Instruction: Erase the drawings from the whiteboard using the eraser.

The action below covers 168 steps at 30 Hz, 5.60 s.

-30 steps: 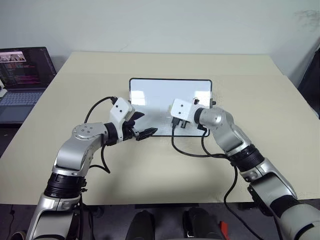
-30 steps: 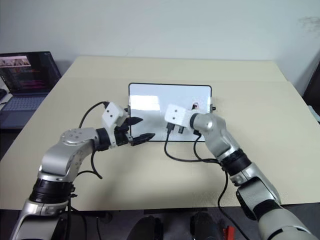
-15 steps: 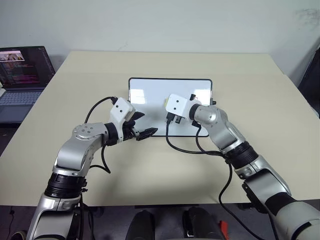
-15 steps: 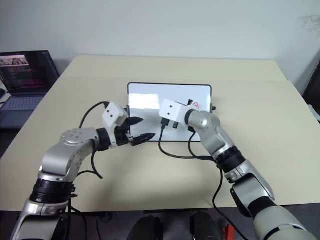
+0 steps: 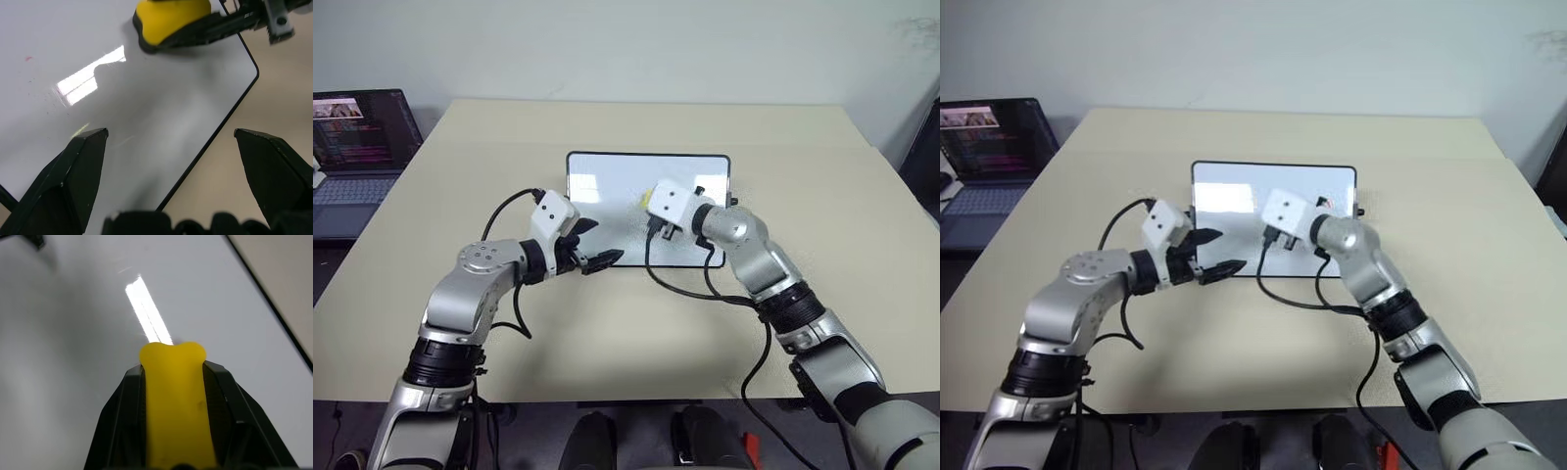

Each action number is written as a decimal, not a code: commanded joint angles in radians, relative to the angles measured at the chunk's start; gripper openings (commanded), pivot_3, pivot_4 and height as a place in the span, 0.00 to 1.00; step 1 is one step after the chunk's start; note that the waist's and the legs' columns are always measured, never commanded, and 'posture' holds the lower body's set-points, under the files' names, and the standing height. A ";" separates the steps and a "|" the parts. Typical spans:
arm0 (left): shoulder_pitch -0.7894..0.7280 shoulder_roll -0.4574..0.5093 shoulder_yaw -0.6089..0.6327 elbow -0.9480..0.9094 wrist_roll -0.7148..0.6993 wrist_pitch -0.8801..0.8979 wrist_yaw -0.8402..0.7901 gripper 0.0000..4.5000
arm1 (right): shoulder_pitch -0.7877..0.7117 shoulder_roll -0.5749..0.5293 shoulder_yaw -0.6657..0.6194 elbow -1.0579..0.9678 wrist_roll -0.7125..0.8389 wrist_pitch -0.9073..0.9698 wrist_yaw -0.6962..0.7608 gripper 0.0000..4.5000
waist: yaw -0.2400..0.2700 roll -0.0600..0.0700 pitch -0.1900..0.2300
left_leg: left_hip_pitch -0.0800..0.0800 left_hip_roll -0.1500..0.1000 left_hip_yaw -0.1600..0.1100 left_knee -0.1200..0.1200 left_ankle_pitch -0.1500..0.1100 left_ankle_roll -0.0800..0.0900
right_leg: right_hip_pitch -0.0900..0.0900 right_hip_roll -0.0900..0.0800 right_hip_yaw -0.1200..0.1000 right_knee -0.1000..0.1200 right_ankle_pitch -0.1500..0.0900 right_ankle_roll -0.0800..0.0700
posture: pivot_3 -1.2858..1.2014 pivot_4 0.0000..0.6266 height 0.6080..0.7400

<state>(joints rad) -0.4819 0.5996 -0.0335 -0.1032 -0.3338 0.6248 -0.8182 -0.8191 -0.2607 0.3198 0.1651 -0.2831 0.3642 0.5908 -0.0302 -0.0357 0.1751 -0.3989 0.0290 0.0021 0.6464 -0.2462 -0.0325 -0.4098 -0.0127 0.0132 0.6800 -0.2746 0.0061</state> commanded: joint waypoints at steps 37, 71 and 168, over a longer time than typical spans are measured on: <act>-0.157 -0.045 -0.038 0.162 0.030 -0.072 -0.084 1.00 | 0.128 -0.082 -0.096 -0.215 0.082 0.199 -0.206 0.28 | 0.000 0.000 0.000 | -0.001 0.000 0.001 0.000 -0.002 -0.002 | -0.001 0.006 0.002 -0.001 -0.002 0.001 | 0.52 0.24 1.00; -0.131 -0.037 -0.034 0.152 0.027 -0.063 -0.076 1.00 | 0.112 -0.076 -0.017 -0.135 -0.003 0.157 -0.173 0.28 | -0.002 0.000 0.000 | 0.002 0.001 0.001 0.002 -0.002 -0.002 | 0.001 0.007 0.002 0.002 -0.001 0.002 | 0.52 0.24 1.00; -0.148 -0.051 -0.035 0.119 -0.014 -0.035 -0.105 1.00 | 0.095 -0.129 -0.028 -0.079 -0.050 0.120 -0.126 0.28 | -0.012 -0.001 -0.001 | 0.008 0.001 0.003 0.003 0.001 0.000 | 0.005 0.010 0.005 0.002 0.001 0.003 | 0.52 0.24 1.00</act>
<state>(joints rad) -0.6271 0.5466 -0.0897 0.0544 -0.3344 0.5989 -0.9265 -0.7002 -0.3928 0.3064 0.0581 -0.3137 0.5025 0.4997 -0.0421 -0.0369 0.1741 -0.3908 0.0302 0.0046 0.6492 -0.2455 -0.0329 -0.4050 -0.0030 0.0175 0.6817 -0.2740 0.0092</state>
